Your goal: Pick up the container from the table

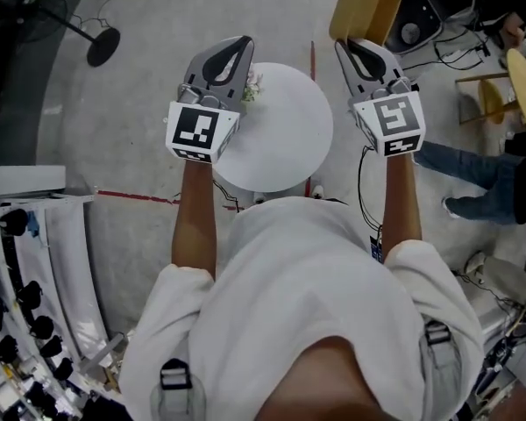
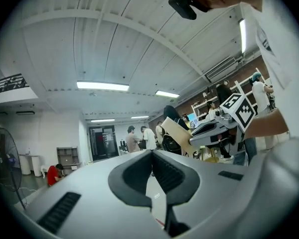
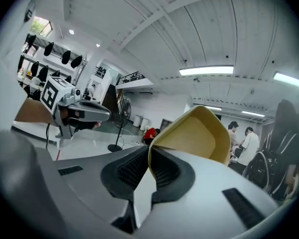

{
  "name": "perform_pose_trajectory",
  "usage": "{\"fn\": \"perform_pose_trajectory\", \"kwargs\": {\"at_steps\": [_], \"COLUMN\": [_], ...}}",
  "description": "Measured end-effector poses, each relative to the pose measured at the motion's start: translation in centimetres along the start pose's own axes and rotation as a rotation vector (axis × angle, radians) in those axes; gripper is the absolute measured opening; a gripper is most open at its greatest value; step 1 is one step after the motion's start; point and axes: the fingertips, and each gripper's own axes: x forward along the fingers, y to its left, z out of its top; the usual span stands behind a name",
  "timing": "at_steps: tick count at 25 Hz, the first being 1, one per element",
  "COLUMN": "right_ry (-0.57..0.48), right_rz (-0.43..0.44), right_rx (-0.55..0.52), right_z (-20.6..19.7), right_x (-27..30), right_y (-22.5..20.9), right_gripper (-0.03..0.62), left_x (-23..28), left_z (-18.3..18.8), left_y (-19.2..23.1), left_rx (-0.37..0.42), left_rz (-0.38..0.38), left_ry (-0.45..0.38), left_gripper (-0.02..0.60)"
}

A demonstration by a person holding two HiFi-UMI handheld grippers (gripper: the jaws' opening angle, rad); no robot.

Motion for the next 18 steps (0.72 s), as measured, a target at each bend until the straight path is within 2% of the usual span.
{"fn": "perform_pose_trajectory", "kwargs": {"at_steps": [10,18], "right_ry": [0.01,0.035], "right_rz": [0.009,0.017], "right_rx": [-0.038,-0.047], "right_z": [0.1,-0.2], "right_x": [-0.7,-0.5], "right_y": [-0.1,0.5], "right_gripper": [0.028,0.029], "left_x": [-0.1,-0.7], "left_z": [-0.1,-1.0], "left_y": [-1.0,-0.9], "left_rx": [0.047,0.043], "left_rz": [-0.008,-0.008], "left_ry": [0.018,0.044], "left_gripper": [0.016,0.016]}}
